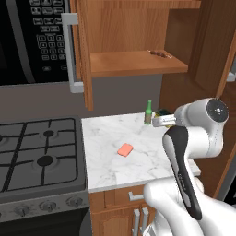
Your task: Pick the bar soap and sponge from the cabinet and place them on the counter.
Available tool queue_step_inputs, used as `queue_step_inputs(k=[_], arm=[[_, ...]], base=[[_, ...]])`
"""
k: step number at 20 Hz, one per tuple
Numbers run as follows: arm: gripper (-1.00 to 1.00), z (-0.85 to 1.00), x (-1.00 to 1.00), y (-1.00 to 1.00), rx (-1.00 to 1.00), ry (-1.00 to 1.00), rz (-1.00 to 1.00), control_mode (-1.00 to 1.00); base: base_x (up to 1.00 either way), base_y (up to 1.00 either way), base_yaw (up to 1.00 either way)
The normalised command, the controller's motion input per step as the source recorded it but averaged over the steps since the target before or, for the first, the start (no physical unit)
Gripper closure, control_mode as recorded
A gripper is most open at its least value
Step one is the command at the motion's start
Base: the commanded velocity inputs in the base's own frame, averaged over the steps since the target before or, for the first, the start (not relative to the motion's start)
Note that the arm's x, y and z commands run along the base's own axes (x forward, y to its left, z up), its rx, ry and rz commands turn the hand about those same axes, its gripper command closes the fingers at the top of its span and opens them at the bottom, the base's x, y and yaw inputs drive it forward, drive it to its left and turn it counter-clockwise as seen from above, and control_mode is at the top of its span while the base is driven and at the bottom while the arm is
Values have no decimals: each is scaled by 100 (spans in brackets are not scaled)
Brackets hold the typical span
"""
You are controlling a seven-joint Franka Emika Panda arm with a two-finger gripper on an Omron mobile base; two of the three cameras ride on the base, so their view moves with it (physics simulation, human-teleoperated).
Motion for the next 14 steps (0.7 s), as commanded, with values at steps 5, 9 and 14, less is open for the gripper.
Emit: queue_step_inputs(k=[5,9,14], arm=[[100,-45,8,7,0,0,-2,-100],[100,-39,24,10,0,0,0,-100],[100,-33,33,11,0,0,0,-100]], base=[[0,0,0],[0,0,0],[0,0,0]])
